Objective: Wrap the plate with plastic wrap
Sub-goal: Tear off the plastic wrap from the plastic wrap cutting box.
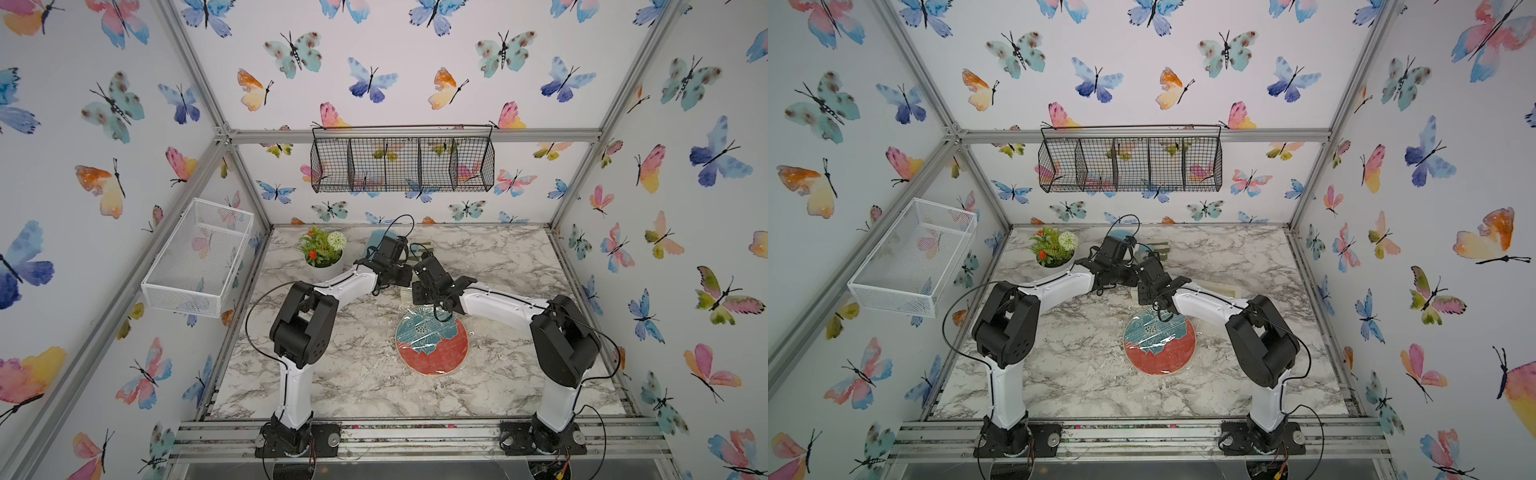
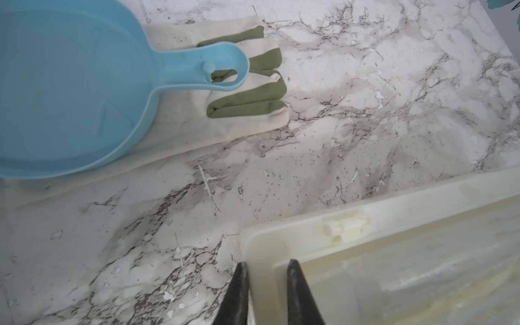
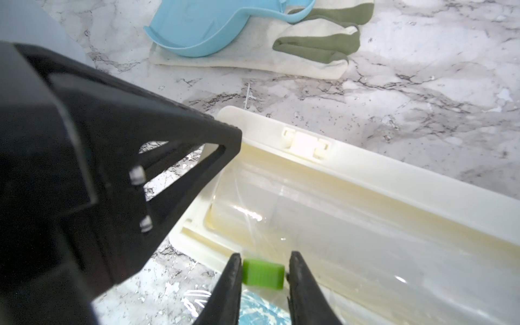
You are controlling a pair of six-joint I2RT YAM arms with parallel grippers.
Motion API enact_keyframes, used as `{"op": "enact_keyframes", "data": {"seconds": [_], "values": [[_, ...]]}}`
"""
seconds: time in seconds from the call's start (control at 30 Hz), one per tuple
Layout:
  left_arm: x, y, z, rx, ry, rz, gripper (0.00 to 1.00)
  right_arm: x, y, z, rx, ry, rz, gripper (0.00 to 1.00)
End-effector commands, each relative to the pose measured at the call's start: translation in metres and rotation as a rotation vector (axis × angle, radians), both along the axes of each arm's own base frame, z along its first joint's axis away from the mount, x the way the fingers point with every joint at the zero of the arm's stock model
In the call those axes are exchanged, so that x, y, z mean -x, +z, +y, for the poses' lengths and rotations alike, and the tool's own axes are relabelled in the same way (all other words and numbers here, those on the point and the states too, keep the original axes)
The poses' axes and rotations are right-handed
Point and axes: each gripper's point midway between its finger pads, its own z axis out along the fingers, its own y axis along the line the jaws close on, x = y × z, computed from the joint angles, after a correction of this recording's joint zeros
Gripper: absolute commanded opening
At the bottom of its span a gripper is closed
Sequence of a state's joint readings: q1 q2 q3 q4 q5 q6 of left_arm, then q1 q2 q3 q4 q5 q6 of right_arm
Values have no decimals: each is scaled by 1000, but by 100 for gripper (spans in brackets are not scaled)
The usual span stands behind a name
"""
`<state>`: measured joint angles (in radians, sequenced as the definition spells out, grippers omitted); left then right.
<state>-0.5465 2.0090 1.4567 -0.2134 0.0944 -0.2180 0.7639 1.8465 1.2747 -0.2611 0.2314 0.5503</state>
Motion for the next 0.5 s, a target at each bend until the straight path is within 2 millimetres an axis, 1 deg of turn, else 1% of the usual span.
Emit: {"op": "enact_keyframes", "data": {"seconds": [0.0,0.13,0.3,0.37,0.47], "values": [[47,-103,68,-279,49,289,8,39,-48,-79,272,-90,195,30],[46,-104,70,-281,52,292,8,43,-52,-83,282,-89,205,30],[45,-101,70,-272,56,289,7,45,-58,-85,288,-84,219,30],[44,-99,68,-260,53,285,7,42,-57,-79,266,-71,217,30],[44,-96,66,-247,47,283,7,35,-48,-62,210,-33,206,33]]}}
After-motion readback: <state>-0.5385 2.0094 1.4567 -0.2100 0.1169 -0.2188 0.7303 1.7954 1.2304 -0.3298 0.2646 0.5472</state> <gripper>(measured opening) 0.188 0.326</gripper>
